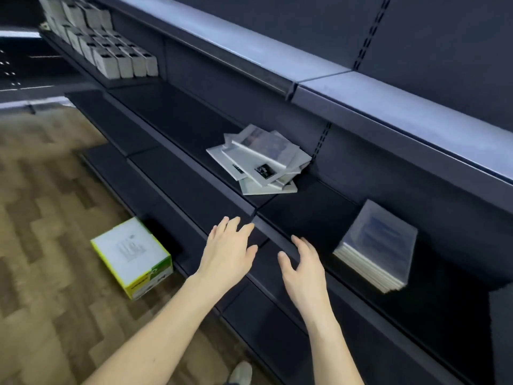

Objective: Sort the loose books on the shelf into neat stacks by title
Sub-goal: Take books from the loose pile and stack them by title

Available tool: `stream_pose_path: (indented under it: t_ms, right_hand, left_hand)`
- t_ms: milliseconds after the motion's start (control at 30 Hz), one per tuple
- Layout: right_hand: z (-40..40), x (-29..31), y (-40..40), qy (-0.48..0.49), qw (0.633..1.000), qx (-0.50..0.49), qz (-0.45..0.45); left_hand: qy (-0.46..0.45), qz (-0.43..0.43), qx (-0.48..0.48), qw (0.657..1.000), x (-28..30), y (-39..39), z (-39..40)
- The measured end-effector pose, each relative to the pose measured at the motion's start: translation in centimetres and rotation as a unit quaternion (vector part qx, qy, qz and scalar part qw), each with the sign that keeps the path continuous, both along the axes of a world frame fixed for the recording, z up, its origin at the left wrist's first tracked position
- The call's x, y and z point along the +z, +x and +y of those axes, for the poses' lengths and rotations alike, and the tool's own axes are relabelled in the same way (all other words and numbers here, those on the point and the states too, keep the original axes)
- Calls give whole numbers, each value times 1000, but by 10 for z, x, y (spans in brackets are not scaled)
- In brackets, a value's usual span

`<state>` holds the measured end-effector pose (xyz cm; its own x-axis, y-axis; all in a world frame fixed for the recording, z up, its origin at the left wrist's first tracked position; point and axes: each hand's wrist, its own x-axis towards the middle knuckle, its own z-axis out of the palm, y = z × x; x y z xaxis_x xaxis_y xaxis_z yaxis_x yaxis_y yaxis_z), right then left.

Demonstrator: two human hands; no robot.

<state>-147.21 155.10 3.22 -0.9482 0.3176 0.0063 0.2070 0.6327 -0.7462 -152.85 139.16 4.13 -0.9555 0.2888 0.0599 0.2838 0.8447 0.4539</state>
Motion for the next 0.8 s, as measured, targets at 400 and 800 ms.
stream_pose_path:
  t_ms: [400,800]
  right_hand:
    - [-28,0,-139,-50,997,46,31]
    - [9,-20,-260,10,998,55,-1]
  left_hand:
    - [1,14,34,999,-4,-107,-9]
    - [20,36,1,999,-15,-216,16]
